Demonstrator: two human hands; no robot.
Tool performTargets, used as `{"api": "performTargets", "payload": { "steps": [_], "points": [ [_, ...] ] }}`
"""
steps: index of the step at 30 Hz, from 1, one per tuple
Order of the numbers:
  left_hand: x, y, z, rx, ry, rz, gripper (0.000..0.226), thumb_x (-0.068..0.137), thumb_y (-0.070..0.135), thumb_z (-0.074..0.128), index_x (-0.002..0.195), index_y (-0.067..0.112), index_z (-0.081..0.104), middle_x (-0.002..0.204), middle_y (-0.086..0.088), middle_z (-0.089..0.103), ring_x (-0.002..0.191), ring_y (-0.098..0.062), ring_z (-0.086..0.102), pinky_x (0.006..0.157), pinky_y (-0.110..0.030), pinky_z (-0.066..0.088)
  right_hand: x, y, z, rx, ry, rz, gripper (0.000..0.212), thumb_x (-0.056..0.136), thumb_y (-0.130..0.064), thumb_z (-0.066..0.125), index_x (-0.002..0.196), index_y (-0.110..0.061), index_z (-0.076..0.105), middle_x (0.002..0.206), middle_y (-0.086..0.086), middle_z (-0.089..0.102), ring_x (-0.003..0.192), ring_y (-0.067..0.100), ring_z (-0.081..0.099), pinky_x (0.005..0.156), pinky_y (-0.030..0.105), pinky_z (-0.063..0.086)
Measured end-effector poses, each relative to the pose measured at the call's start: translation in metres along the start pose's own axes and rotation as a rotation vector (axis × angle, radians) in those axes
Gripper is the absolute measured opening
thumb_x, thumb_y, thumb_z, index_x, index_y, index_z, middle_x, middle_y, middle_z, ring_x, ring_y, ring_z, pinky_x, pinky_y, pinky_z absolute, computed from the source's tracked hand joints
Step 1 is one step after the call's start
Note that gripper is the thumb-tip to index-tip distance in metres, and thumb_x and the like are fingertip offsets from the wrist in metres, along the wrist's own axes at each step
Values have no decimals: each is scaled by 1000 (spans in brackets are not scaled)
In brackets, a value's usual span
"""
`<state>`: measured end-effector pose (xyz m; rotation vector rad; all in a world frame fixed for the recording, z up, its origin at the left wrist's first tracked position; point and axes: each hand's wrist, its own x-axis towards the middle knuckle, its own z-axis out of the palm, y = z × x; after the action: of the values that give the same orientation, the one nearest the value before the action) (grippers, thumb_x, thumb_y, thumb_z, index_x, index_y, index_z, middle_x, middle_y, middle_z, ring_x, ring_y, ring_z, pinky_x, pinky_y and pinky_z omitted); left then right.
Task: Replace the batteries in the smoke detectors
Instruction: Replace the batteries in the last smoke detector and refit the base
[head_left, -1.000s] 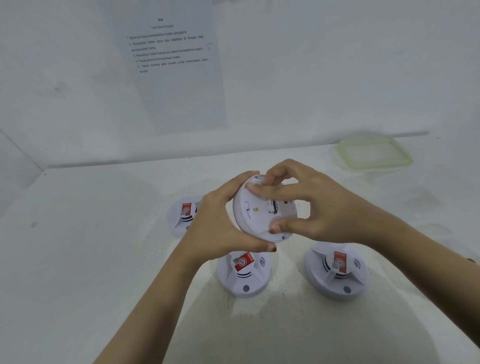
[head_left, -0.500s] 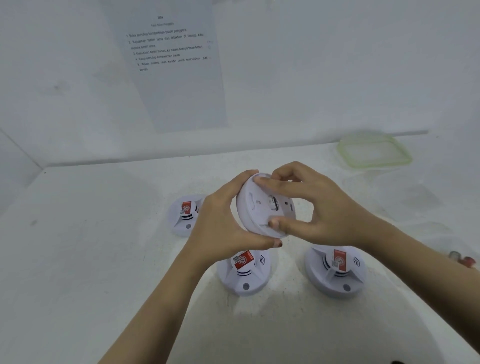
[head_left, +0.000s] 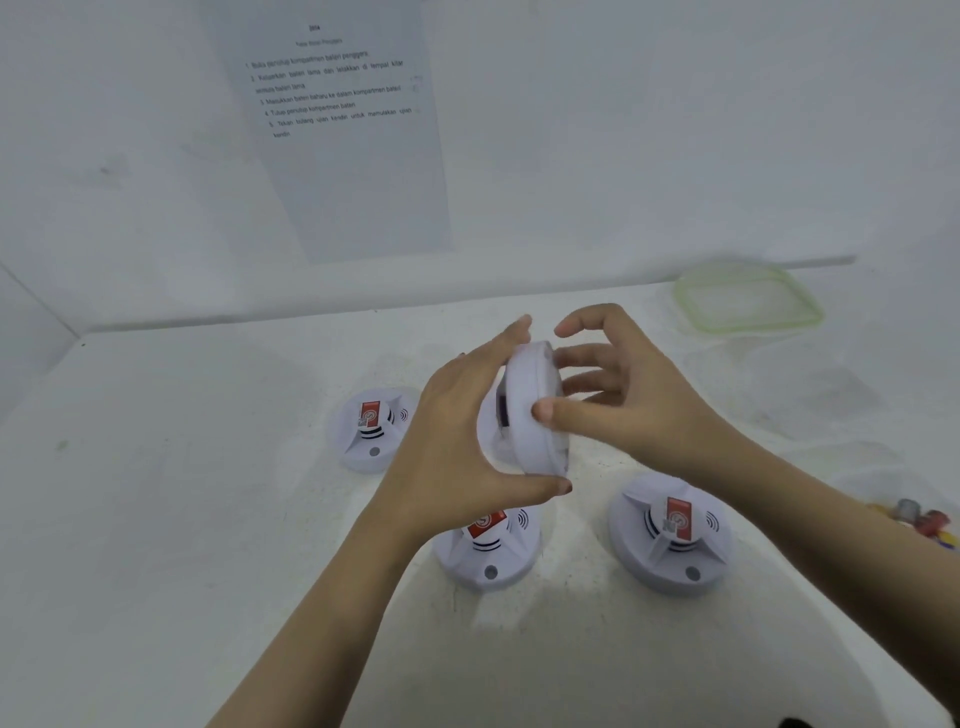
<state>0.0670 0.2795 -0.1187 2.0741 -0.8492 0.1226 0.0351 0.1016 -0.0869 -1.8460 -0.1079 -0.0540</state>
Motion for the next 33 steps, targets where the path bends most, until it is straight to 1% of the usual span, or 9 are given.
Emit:
{"api": "performTargets", "payload": {
  "steps": [2,4,8,10,13,16,19,24,33],
  "points": [
    [-2,0,-1,-94,-4,-61,109,54,54,78,147,44,22,143,32,36,134,5,34,107,-18,33,2,4,-2,326,-57,62,56,60,-29,75,109,-20,49,99,4,71,84,23,68,71,32,55],
    [-4,-1,0,-159,-30,-84,107,56,53,78,145,44,20,141,39,33,133,12,32,102,-6,32,2,8,-4,587,-99,130,55,59,-33,68,108,-14,54,98,11,69,86,28,65,68,32,54],
    [-5,-2,1,-247,-32,-111,96,55,44,82,138,38,35,134,35,46,126,12,42,94,-2,34,-5,12,-1,856,-260,105,42,84,-26,43,114,-3,62,111,18,64,100,32,63,78,37,55],
    [-4,-4,-1,-251,-26,-114,93,51,42,84,133,37,41,129,31,51,122,10,47,92,-3,37,-7,17,0,915,-264,120,44,84,-27,43,118,-3,59,114,18,63,102,31,62,78,36,55],
    [-5,-13,-4,-272,-19,-149,98,47,39,87,135,29,45,131,21,54,125,0,49,99,-15,42,-4,25,-4,900,-186,164,55,72,-24,66,125,-16,53,115,17,62,104,32,60,77,39,55],
    [-7,-18,-6,-300,-29,-182,102,47,38,88,138,28,44,138,14,51,128,-4,48,104,-24,43,-6,25,-9,766,-165,201,54,76,-16,48,128,-30,50,114,18,62,102,32,62,73,41,57],
    [-6,-18,-6,-295,-37,-192,101,48,37,88,138,29,44,138,12,51,128,-6,48,105,-27,44,-10,27,-9,589,-248,145,62,77,-8,53,133,-33,46,122,7,64,103,27,65,72,40,57],
    [-6,-17,-5,-272,-24,-187,101,47,29,91,137,30,45,136,14,52,127,-3,48,104,-22,43,-14,28,-10,406,-250,114,81,69,-1,71,133,-42,42,120,3,64,99,27,67,67,33,57],
    [-4,-12,-4,-243,-6,-137,98,49,18,91,136,28,46,133,11,53,122,0,51,96,-11,42,-15,28,-6,429,-194,103,83,65,10,69,129,-38,46,114,13,65,92,31,68,64,36,57]
  ]
}}
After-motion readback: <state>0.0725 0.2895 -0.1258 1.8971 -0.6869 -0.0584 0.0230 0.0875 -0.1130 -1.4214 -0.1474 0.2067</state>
